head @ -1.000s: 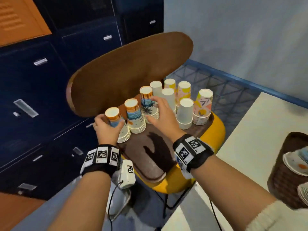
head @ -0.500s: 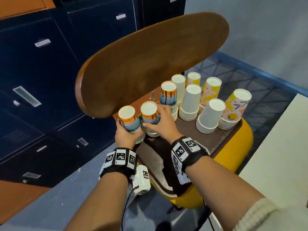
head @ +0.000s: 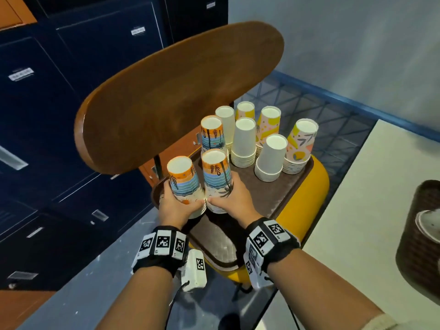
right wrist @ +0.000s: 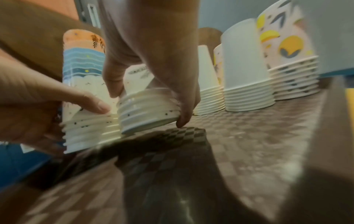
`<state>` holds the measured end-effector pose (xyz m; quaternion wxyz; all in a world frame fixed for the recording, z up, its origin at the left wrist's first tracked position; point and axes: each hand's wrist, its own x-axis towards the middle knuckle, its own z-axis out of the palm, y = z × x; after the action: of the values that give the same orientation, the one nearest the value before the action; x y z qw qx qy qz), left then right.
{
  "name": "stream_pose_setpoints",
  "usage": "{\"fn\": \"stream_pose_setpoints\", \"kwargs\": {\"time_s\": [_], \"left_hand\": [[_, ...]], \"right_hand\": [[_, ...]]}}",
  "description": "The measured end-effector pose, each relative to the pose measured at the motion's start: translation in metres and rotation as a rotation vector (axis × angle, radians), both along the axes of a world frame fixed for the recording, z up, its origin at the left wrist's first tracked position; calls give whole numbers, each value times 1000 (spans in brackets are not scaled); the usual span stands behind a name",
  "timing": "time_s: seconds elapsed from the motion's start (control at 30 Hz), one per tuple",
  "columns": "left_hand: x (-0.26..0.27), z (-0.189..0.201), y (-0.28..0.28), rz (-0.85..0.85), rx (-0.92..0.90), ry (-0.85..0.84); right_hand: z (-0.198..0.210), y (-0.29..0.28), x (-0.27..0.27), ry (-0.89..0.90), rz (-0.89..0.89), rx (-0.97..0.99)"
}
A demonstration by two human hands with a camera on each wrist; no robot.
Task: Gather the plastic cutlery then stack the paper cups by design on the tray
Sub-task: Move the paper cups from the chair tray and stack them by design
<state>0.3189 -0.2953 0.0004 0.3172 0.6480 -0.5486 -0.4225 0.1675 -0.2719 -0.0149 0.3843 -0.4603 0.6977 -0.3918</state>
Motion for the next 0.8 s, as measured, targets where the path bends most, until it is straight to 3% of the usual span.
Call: {"fn": "stream_pose_setpoints", "kwargs": {"time_s": [0.4,0.6,0.8], "left_hand": [[-123,47,78,-417,-103,143],[-203,67,120,-618,-122,230],[-288,80,140,-891,-146,240]], "right_hand": [[76,160,-107,-37,-301,-193],[95,235,-163,33,-493,-273],[104,291,-193,-20,-641,-352]]}}
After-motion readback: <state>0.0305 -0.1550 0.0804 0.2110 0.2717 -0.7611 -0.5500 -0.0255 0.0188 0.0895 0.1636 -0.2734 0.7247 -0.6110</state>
